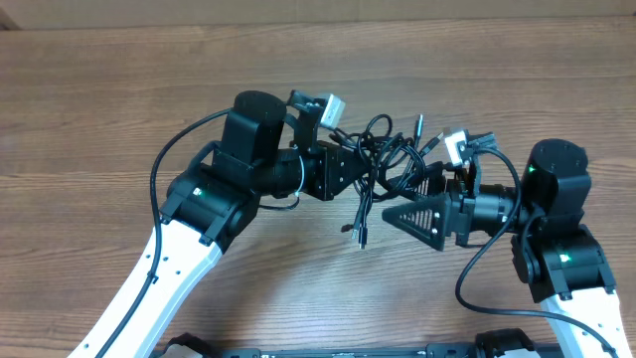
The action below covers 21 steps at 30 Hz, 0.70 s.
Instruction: Untangle cables
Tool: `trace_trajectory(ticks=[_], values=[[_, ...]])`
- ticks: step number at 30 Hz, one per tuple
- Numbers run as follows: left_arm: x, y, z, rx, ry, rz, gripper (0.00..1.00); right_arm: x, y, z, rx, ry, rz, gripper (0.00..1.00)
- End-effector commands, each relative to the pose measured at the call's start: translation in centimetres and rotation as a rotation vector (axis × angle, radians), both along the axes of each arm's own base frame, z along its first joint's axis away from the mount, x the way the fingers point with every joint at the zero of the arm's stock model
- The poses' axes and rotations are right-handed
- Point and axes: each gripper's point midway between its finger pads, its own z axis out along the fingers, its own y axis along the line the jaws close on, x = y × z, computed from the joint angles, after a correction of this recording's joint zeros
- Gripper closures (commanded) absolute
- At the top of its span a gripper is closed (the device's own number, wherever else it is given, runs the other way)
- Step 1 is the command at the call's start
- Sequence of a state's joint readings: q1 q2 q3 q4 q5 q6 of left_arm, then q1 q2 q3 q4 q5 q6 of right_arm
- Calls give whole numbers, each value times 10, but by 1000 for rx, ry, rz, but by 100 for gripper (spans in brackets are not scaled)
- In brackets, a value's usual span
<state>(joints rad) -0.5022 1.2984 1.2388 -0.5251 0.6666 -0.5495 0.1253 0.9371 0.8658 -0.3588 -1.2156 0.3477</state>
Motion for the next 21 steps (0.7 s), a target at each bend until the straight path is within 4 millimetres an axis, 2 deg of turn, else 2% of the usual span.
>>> trace_trajectory(ticks=[1,5,9,15,18,19,21], values=[[24,17,-3,56,-5,161,96,17,-7,-5,-48,5,-121,7],[30,21,-6,69,11,216,96,21,-9,-10,-56,54,-157,7],[30,18,-5,74,-10,221,96,22,-11,-17,-68,104,-183,11],[42,26,-8,93,18,359,96,33,-20,-31,-96,221,-290,11],[49,33,-10,102,24,421,96,32,-21,-36,-100,264,-307,10],[52,36,-10,102,28,448,96,33,-22,-38,-107,271,-316,5],[52,37,-10,103,27,451,96,34,-23,-39,-112,274,-326,3]])
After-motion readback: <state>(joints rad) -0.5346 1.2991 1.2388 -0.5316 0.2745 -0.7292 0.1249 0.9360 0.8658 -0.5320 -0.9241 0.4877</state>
